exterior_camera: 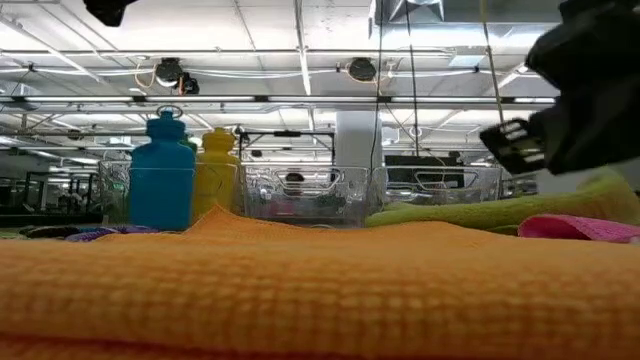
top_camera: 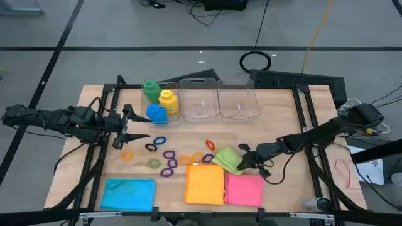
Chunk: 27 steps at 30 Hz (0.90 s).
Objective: Pick & Place Sports Items
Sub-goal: Put the green cloth into the right transparent bin
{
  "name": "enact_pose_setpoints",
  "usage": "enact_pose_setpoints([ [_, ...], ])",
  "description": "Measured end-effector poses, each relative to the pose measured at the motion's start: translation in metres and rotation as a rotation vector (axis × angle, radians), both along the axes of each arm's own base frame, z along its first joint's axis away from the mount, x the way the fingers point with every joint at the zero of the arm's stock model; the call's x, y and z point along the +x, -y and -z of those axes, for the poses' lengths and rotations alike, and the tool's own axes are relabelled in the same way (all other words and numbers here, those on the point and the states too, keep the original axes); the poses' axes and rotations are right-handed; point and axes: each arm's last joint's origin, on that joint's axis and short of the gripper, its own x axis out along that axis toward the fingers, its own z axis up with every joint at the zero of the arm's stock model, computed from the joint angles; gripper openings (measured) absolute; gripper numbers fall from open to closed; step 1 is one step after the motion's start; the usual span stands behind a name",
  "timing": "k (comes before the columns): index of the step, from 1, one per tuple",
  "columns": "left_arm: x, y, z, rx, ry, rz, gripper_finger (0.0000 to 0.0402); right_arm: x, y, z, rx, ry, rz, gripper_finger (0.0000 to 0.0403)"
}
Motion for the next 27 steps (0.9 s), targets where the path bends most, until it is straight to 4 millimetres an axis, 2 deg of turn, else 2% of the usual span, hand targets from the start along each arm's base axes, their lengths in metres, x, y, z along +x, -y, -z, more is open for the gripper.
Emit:
enact_pose_setpoints([
  [3,0.0,0.0,0.0,0.0,0.0,-0.001,0.0296,-0.005,0.006,-0.016,0.02,0.042,0.021,0.0071],
  [8,0.0,0.0,0.0,0.0,0.0,-0.001,0.0296,-0.011,0.025,-0.035,0.032,0.043,0.18,0.0184],
  [12,0.0,0.0,0.0,0.0,0.0,-0.001,0.0296,-0.006,0.037,-0.052,0.024,-0.081,0.259,0.0268],
  [15,0.0,0.0,0.0,0.0,0.0,-0.001,0.0296,0.005,0.042,-0.063,0.023,-0.221,0.315,0.0309],
  [19,0.0,0.0,0.0,0.0,0.0,0.0,0.0296,0.023,0.048,-0.062,0.041,-0.449,0.394,0.0325],
  [23,0.0,0.0,0.0,0.0,0.0,0.0,0.0296,0.036,0.051,-0.034,0.11,-0.646,0.394,0.0318],
  [27,0.0,0.0,0.0,0.0,0.0,0.0,0.0296,0.045,0.052,-0.005,0.15,-0.745,0.397,0.0308],
])
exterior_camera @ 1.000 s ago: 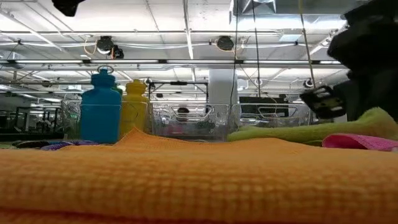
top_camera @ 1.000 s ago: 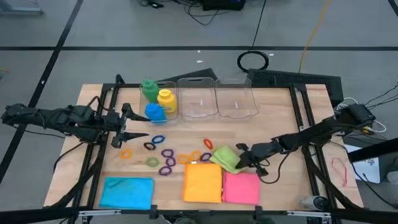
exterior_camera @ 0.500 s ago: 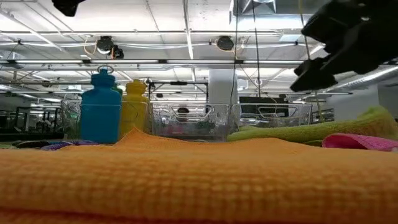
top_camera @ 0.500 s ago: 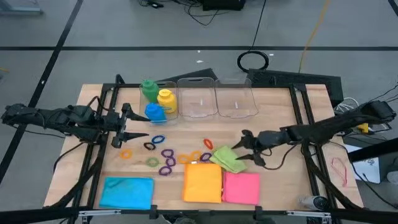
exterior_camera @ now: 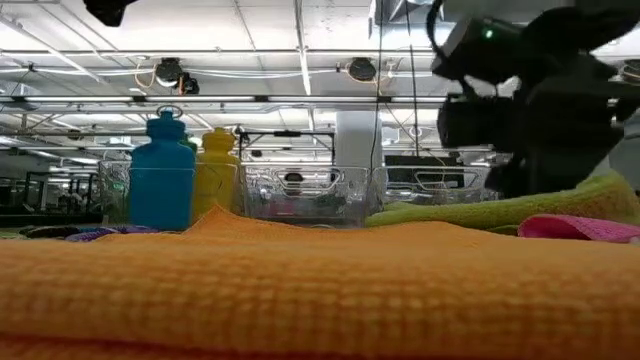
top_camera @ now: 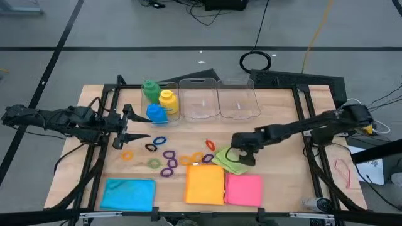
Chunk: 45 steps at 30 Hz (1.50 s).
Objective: Pick & Place Sports Items
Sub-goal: Put the green cloth into the right transparent bin
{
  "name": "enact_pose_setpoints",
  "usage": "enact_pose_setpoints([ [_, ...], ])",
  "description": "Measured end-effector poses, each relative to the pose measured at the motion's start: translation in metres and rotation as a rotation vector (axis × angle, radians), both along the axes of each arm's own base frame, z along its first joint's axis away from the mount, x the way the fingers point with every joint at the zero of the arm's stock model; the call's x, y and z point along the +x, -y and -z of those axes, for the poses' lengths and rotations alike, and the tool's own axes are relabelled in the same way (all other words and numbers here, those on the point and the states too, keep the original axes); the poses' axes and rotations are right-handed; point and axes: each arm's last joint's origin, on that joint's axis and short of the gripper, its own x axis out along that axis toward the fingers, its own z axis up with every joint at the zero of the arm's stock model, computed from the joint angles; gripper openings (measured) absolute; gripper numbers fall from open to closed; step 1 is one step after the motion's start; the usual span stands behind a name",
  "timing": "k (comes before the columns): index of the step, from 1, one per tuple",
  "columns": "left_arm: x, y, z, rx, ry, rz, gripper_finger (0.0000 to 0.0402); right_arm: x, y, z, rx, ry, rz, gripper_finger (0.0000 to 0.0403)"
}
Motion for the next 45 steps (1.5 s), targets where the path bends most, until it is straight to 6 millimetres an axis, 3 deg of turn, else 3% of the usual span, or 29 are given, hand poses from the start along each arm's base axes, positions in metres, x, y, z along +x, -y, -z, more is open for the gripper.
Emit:
enact_pose_setpoints([
  [7,0.0,0.0,0.0,0.0,0.001,0.0,0.0296,0.011,-0.001,0.022,0.016,-0.029,0.035,0.0298],
  [21,0.0,0.0,0.0,0.0,0.0,0.0,0.0296,0.02,-0.001,0.025,0.032,0.051,0.013,0.0254],
  [26,0.0,0.0,0.0,0.0,0.0,0.0,0.0296,0.016,-0.001,0.031,0.016,0.043,-0.001,0.0193],
  [33,0.0,0.0,0.0,0.0,0.001,-0.001,0.0296,0.008,0.003,0.041,0.01,0.037,-0.021,0.0061],
  [36,0.0,0.0,0.0,0.0,0.001,-0.001,0.0296,0.008,0.003,0.037,0.042,0.054,-0.067,0.0003],
  [41,0.0,0.0,0.0,0.0,0.0,-0.001,0.0296,0.001,0.003,0.02,0.05,0.092,-0.091,0.0013],
  [45,0.0,0.0,0.0,0.0,0.0,0.0,0.0296,-0.005,0.005,-0.009,0.02,0.205,-0.072,0.0001],
])
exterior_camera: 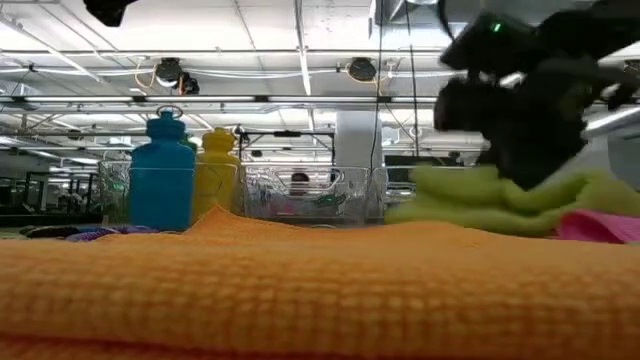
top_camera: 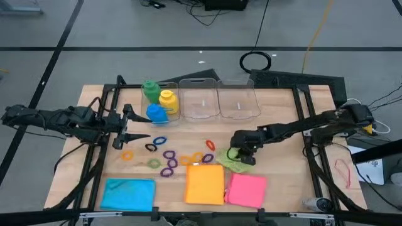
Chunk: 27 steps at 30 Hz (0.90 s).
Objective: Pick & Place Sports Items
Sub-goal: Put the green cloth into the right transparent bin
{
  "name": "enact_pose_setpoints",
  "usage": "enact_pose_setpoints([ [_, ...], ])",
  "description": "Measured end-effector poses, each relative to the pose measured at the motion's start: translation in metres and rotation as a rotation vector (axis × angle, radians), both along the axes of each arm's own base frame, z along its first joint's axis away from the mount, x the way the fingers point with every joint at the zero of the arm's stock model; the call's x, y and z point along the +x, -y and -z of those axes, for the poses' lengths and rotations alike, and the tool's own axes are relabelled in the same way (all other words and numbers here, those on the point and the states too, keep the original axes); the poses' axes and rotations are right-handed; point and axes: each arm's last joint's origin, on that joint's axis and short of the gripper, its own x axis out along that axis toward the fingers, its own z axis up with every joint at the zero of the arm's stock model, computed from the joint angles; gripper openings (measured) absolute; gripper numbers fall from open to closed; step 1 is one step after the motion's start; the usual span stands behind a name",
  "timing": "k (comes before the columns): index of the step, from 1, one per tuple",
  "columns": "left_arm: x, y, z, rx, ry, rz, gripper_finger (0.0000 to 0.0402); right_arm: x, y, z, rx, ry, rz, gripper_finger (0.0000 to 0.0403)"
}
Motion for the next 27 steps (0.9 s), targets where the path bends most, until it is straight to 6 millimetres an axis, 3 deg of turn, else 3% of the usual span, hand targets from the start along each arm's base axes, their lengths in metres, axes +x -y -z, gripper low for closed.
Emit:
enact_pose_setpoints([
  [7,0.0,0.0,0.0,0.0,0.0,0.0,0.0296,-0.022,0.009,-0.051,-0.18,0.201,0.104,0.0001],
  [14,0.0,0.0,0.0,0.0,0.001,0.0,0.0296,-0.044,0.028,-0.089,-0.334,0.367,0.228,0.0],
  [20,0.0,0.0,0.0,0.0,0.0,0.0,0.0296,-0.063,0.066,-0.113,-0.376,0.464,0.345,0.0],
  [27,0.0,0.0,0.0,0.0,0.0,0.0,0.0296,-0.078,0.127,-0.145,-0.363,0.556,0.42,0.0],
])
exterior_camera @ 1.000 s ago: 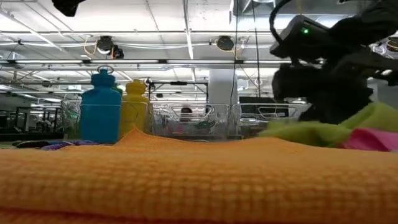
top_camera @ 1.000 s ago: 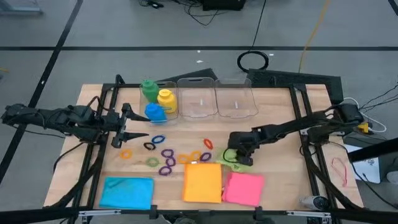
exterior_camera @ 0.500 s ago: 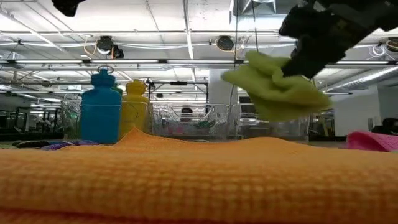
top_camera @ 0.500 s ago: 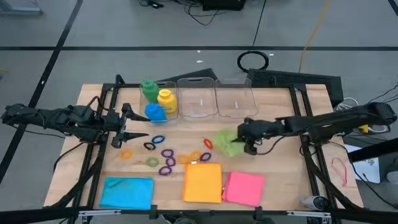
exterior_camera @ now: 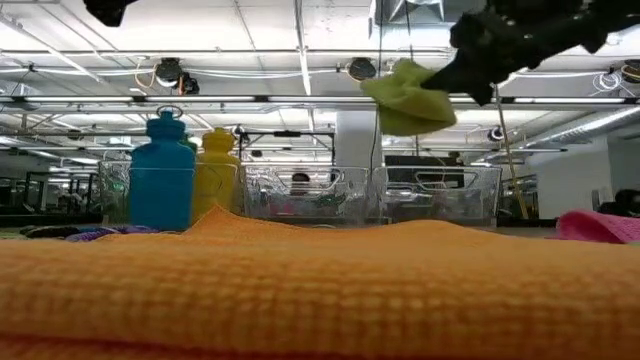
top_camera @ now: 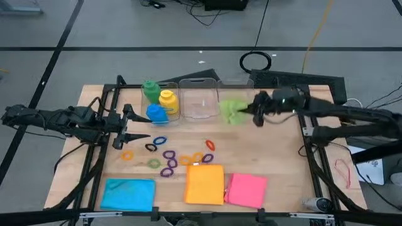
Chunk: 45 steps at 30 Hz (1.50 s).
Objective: Pick & Place Sports Items
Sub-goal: Put the green cloth into the right transparent bin
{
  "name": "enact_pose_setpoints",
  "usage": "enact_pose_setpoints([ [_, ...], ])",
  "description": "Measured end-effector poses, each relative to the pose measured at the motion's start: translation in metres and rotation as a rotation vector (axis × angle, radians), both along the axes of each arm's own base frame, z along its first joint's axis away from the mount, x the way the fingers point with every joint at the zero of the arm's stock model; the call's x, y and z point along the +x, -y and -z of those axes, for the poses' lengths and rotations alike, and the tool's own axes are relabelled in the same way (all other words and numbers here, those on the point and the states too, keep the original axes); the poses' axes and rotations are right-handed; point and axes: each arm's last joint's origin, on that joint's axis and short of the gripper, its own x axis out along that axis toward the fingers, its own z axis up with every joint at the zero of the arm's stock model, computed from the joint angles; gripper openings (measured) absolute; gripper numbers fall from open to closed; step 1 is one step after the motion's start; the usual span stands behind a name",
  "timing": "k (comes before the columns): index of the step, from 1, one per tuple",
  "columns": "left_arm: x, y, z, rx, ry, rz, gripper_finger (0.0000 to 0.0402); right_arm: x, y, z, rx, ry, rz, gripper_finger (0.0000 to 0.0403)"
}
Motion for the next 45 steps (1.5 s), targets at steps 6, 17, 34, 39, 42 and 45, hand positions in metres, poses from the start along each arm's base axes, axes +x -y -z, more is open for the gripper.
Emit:
enact_pose_setpoints([
  [6,0.0,0.0,0.0,0.0,0.0,0.0,0.0296,-0.002,0.059,0.003,0.038,-0.02,0.059,0.0],
  [17,0.0,0.0,0.0,0.0,0.0,-0.001,0.0296,0.017,0.122,0.085,0.267,-0.208,0.032,0.0],
  [34,0.0,0.0,0.0,0.0,0.0,0.0,0.0296,0.033,0.135,0.14,0.25,-0.412,0.087,0.0],
  [39,0.0,0.0,0.0,0.0,0.0,0.0,0.0296,0.032,0.138,0.143,0.185,-0.461,0.142,0.0],
  [42,0.0,0.0,0.0,0.0,0.0,0.0,0.0296,0.032,0.14,0.143,0.162,-0.465,0.164,0.0],
  [45,0.0,0.0,0.0,0.0,0.001,0.0,0.0296,0.033,0.141,0.141,0.149,-0.448,0.17,0.0],
])
